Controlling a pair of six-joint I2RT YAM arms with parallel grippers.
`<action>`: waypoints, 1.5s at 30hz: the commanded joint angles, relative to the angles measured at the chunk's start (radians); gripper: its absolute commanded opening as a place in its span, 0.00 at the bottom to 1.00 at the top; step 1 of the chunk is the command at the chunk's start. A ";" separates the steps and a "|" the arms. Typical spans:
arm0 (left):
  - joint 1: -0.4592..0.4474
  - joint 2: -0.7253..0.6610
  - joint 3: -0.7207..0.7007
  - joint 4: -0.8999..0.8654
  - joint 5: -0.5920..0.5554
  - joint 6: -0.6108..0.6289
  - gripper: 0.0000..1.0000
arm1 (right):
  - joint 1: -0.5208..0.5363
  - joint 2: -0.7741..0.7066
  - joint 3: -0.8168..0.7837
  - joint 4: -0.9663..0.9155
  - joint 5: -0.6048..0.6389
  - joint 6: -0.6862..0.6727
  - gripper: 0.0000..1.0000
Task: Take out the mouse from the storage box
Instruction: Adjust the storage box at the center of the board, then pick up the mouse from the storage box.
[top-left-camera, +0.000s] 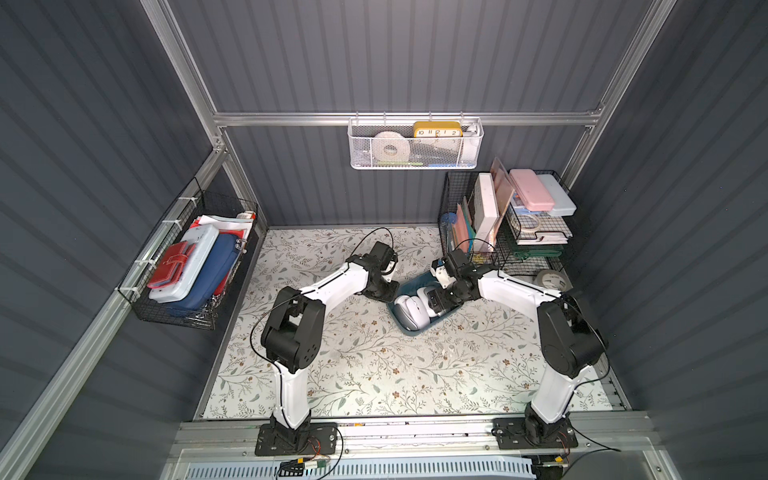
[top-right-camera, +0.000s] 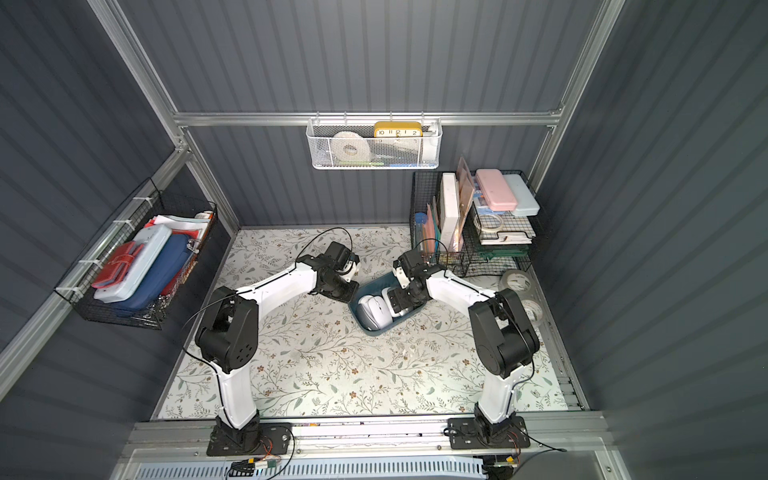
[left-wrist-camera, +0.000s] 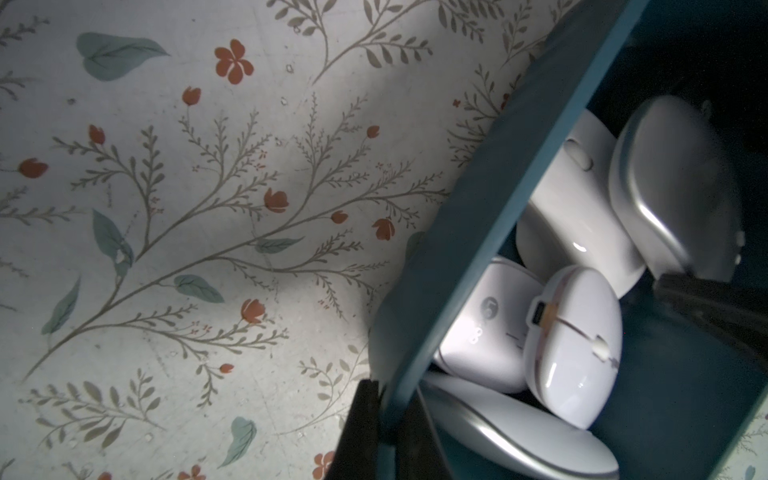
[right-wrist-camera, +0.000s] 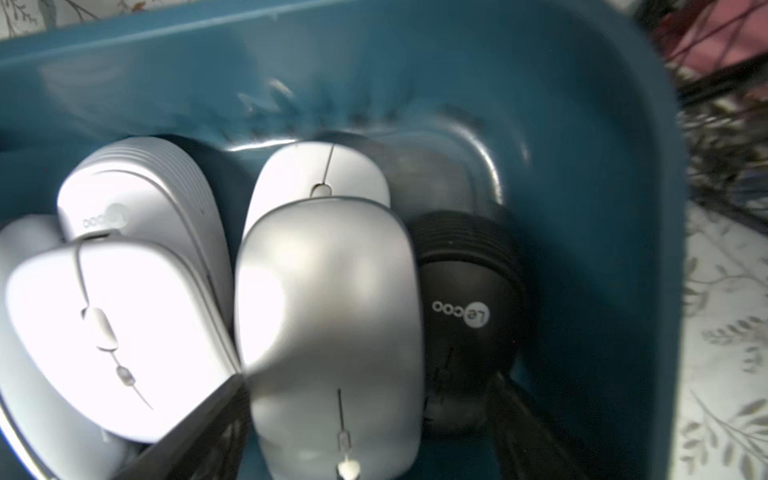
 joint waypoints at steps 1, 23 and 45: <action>0.010 0.022 0.022 -0.001 -0.007 0.011 0.08 | 0.003 0.017 0.034 0.005 -0.031 -0.002 0.91; 0.013 -0.189 -0.183 0.109 -0.083 -0.105 0.52 | 0.003 0.106 0.125 -0.051 -0.087 -0.011 0.83; 0.011 -0.312 -0.275 0.172 -0.081 -0.168 0.99 | 0.011 0.069 0.118 -0.061 -0.085 0.002 0.64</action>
